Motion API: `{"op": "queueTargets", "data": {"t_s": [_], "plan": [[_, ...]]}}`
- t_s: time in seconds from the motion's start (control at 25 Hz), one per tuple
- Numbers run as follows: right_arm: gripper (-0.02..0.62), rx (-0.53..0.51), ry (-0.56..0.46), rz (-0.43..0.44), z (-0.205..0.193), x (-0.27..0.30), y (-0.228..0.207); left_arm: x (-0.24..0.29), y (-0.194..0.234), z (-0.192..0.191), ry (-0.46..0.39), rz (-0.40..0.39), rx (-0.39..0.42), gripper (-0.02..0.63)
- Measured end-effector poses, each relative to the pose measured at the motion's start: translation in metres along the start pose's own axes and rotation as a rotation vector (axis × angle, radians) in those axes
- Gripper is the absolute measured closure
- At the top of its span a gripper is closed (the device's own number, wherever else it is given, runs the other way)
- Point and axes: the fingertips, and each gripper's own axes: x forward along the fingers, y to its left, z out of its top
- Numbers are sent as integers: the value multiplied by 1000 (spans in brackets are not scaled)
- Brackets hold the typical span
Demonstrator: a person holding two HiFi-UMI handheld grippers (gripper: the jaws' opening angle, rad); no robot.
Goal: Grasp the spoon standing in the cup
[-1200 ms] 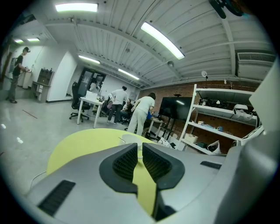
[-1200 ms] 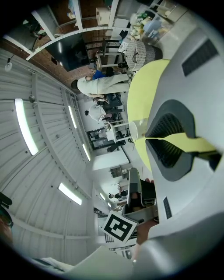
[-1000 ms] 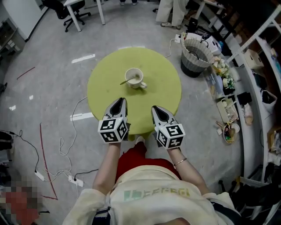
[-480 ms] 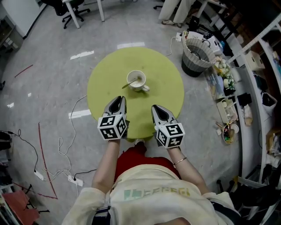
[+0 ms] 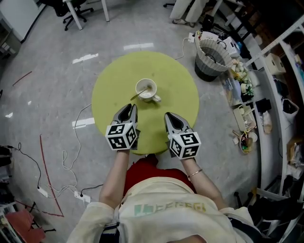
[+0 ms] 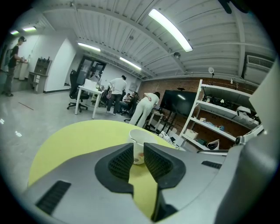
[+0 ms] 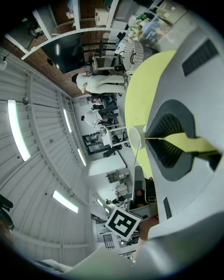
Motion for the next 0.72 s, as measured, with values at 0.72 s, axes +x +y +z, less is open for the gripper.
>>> {"op": "queueTargets", "data": {"t_s": [0.72], "plan": [[557, 24, 38, -12, 1, 33, -22, 52, 11, 8, 44, -15, -49, 520]]}}
